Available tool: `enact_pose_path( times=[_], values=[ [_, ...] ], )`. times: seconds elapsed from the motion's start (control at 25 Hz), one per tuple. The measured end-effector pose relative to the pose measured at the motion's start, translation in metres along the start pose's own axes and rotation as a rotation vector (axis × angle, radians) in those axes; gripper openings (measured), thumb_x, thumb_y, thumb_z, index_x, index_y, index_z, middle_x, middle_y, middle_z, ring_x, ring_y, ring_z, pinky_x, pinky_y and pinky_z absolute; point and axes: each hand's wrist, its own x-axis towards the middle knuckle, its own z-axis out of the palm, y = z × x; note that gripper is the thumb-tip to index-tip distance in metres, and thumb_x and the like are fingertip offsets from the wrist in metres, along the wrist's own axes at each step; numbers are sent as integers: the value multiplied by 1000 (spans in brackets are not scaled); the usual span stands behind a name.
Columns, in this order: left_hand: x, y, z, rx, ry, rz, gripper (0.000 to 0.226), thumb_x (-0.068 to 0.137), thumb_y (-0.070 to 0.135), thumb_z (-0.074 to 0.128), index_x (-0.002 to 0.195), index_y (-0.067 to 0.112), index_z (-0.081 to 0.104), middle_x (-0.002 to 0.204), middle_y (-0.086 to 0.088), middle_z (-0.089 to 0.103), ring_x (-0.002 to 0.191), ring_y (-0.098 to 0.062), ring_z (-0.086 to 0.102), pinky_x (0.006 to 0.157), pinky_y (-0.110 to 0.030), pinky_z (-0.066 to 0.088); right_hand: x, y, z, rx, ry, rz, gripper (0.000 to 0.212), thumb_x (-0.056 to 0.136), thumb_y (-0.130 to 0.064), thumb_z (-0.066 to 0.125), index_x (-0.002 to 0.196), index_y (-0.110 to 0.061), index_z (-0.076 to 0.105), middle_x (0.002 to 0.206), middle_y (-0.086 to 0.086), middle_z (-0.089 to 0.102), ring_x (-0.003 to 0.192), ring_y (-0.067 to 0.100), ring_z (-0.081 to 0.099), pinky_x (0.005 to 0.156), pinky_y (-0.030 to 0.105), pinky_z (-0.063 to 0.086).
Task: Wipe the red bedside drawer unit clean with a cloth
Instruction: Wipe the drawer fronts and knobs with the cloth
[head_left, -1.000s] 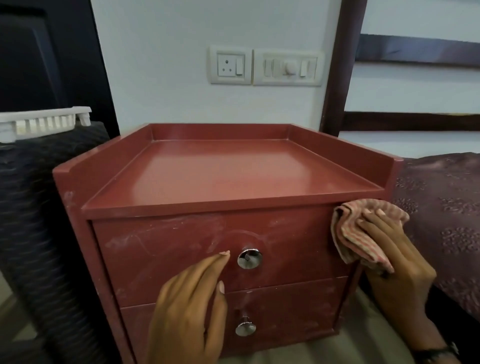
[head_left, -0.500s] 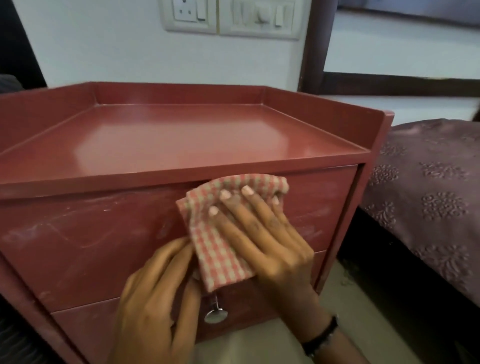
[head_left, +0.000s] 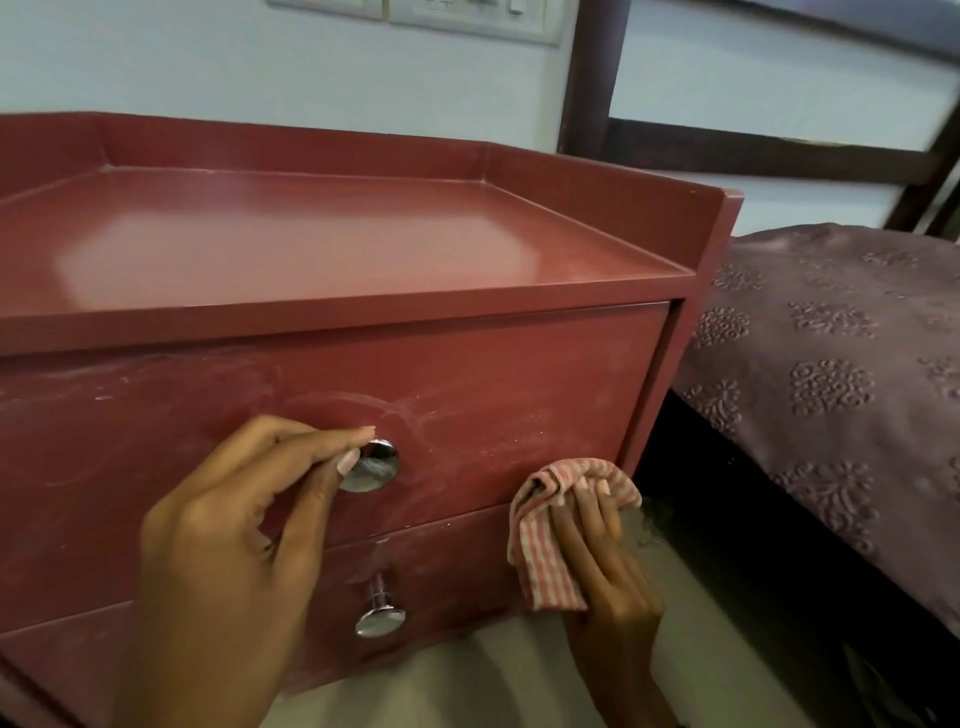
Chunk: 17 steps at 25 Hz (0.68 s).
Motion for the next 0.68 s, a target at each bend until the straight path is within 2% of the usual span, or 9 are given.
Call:
enact_pose_path(
  times=[0.08,0.2,0.32,0.44,0.56,0.68],
  values=[
    [1,0,-1,5,-9,-2,18,88,22,60,98,26,75,88,13,67,83,-4,63,67,-18,43,14,-6,-5,39,24,24,49,80,7,60,125,-13,60,143,2,48,134,25,46,96,48,49],
    [1,2,-2,-6,-17,-16,18,88,22,60,97,25,75,89,12,67,84,-5,63,69,-17,43,79,-27,-11,55,191,9,42,87,4,56,126,-11,58,139,8,51,135,27,45,109,39,40],
    [1,3,-2,-21,-17,-29,18,88,21,60,97,25,75,89,13,67,84,-3,62,67,-16,42,119,-34,-8,83,375,44,37,90,-4,61,126,-11,56,136,10,51,132,28,48,109,40,42],
    [1,4,-3,-15,-15,-26,17,89,21,61,97,25,75,88,14,66,82,-2,61,64,-15,41,73,-33,4,57,248,28,42,88,-1,61,127,-14,56,140,8,48,133,28,46,110,37,40],
    [1,4,-3,19,-14,-15,13,90,18,66,97,24,75,87,14,66,81,-3,60,63,-14,41,34,-13,2,19,71,-96,47,81,0,67,125,-15,59,139,5,50,134,26,46,102,45,48],
    [1,6,-5,10,-19,-15,13,90,20,65,97,24,75,87,12,66,80,-6,60,62,-16,41,50,-7,-7,21,91,-89,46,81,2,64,125,-12,59,138,8,51,135,26,45,104,49,45]
  ],
)
